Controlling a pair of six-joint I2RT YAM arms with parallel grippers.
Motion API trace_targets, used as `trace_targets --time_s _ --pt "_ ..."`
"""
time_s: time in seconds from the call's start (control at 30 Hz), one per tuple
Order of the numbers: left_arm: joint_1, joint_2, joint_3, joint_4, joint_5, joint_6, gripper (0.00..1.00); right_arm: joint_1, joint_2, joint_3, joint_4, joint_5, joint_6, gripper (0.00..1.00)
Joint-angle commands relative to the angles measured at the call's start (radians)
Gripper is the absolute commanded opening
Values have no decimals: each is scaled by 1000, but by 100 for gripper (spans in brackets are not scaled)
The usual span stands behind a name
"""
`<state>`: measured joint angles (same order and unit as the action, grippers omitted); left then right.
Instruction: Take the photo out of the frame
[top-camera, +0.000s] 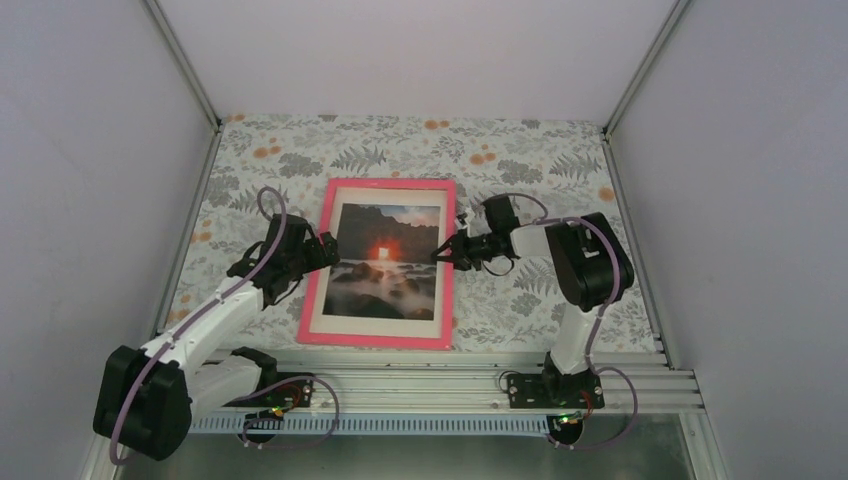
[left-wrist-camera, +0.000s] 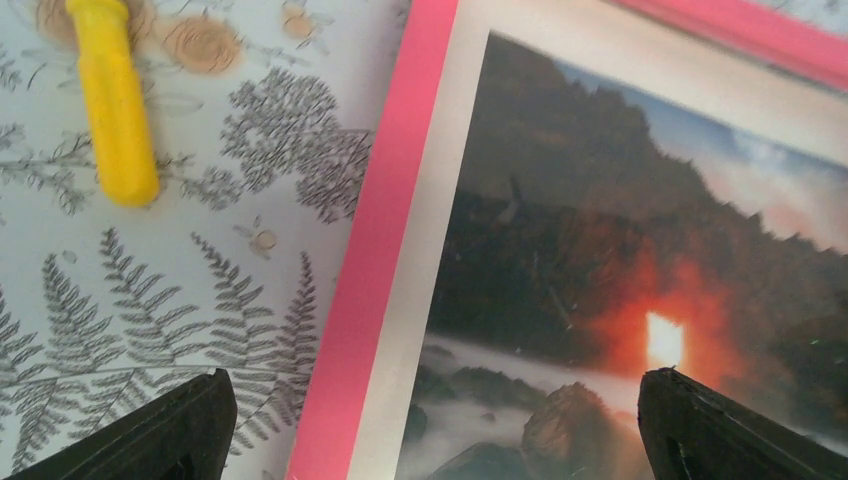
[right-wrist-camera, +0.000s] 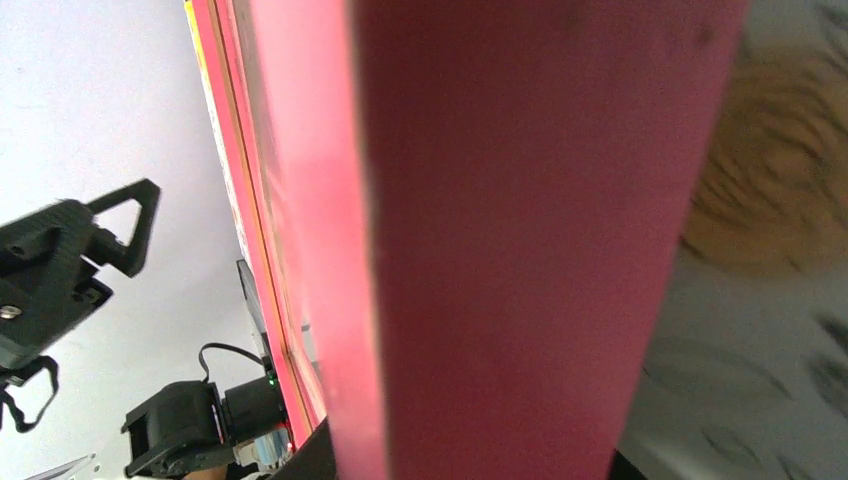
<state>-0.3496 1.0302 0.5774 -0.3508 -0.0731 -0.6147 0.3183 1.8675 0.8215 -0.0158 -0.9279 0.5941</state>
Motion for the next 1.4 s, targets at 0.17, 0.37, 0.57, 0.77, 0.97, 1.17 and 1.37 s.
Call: trace_targets --time_s 0.17,0.37,0.57,0.77,0.97,1.17,1.37 --pt "14 74 -39 25 -96 -13 100 50 104 134 -7 254 12 9" --pt "30 86 -48 23 -85 -2 100 50 78 145 -55 294 -16 25" --pt "39 78 -54 15 -83 4 100 50 45 145 -91 337 -43 38" --pt "42 90 -64 13 -64 16 100 55 10 135 -123 381 -63 51" --pt "42 98 -71 10 -54 24 99 72 -56 100 -170 473 -81 55" --pt "42 128 -69 9 -49 38 97 144 -125 99 -241 610 -85 57" --pt "41 170 -66 29 -46 46 90 238 -145 125 -291 800 -55 57"
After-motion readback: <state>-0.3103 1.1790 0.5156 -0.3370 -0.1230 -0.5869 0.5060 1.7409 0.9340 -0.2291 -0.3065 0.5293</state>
